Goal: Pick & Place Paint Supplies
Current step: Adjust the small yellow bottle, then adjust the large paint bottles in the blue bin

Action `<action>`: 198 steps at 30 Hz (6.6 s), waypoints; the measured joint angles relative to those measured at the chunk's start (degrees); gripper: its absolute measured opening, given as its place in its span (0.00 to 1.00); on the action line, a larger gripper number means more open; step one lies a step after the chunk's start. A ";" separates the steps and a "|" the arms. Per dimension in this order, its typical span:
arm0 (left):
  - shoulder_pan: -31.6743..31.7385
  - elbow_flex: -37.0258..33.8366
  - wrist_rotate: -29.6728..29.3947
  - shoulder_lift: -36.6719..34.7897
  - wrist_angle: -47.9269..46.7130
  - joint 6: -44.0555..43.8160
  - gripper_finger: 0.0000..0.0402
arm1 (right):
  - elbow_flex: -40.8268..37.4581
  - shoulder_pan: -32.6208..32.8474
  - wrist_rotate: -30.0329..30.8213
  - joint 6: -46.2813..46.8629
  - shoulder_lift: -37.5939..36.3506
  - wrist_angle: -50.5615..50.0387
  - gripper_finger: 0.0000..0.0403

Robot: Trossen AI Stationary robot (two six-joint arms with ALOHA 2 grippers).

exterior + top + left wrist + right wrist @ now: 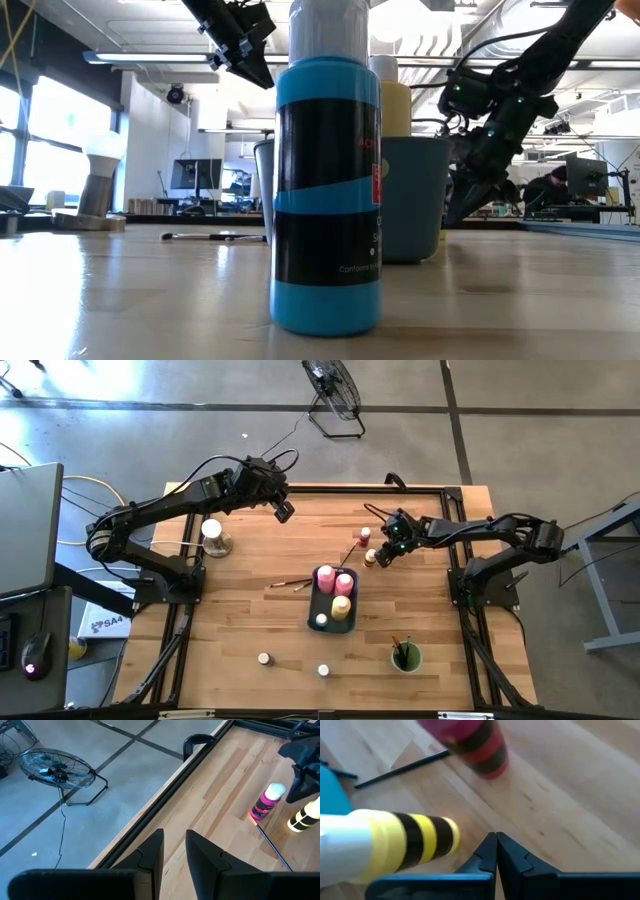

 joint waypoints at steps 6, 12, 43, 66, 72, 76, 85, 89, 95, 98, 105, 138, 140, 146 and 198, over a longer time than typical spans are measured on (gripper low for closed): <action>0.00 0.00 0.00 0.00 0.02 0.00 0.19 | 0.00 -1.14 0.91 -1.31 0.00 1.11 0.00; 0.00 0.00 0.00 0.00 0.00 0.00 0.19 | 0.00 -1.80 0.56 -1.07 0.00 3.35 0.00; 0.00 0.00 0.00 0.00 0.00 0.00 0.19 | 0.02 -0.40 -4.54 -1.30 0.00 4.37 0.00; 0.00 0.00 0.00 0.00 0.00 0.00 0.19 | 0.00 7.06 -6.28 0.63 0.00 6.38 0.00; -0.01 0.00 0.00 0.00 -0.01 0.00 0.19 | 0.02 8.19 -6.34 0.64 0.00 5.89 0.00; 0.00 0.00 0.00 0.00 -0.03 0.00 0.19 | 0.02 7.55 -1.59 1.83 0.00 5.76 0.00; 0.00 0.00 0.00 0.00 -0.02 0.00 0.19 | 0.02 6.57 -2.96 1.40 0.00 9.09 0.00; 0.00 0.00 0.00 0.00 0.02 0.00 0.19 | 0.02 6.56 -2.55 0.63 0.00 8.78 0.00; 0.00 0.00 0.00 0.00 -0.15 0.00 0.19 | 0.02 6.17 -1.98 2.16 0.00 4.58 0.00; 0.00 0.00 0.00 0.00 -0.28 0.00 0.19 | 0.02 6.18 -3.54 2.23 0.00 1.88 0.00; 0.00 0.00 0.00 0.00 -0.28 0.00 0.19 | 0.02 6.22 -4.27 2.27 0.00 -1.75 0.00; -0.01 0.00 0.00 0.00 -0.22 -0.14 0.19 | 2.07 9.45 -10.43 11.50 -23.64 -4.53 0.00; 0.00 0.00 0.02 0.00 -0.20 -0.24 0.19 | 3.74 11.11 -8.46 10.37 -23.67 -4.33 0.00; 0.00 0.00 0.03 0.00 -0.20 -3.11 0.19 | 7.13 14.58 -5.31 6.59 -23.65 -4.73 0.00; -6.51 0.00 10.84 0.00 -3.26 -11.91 0.19 | 19.18 31.37 17.06 -4.08 -23.21 -1.41 0.00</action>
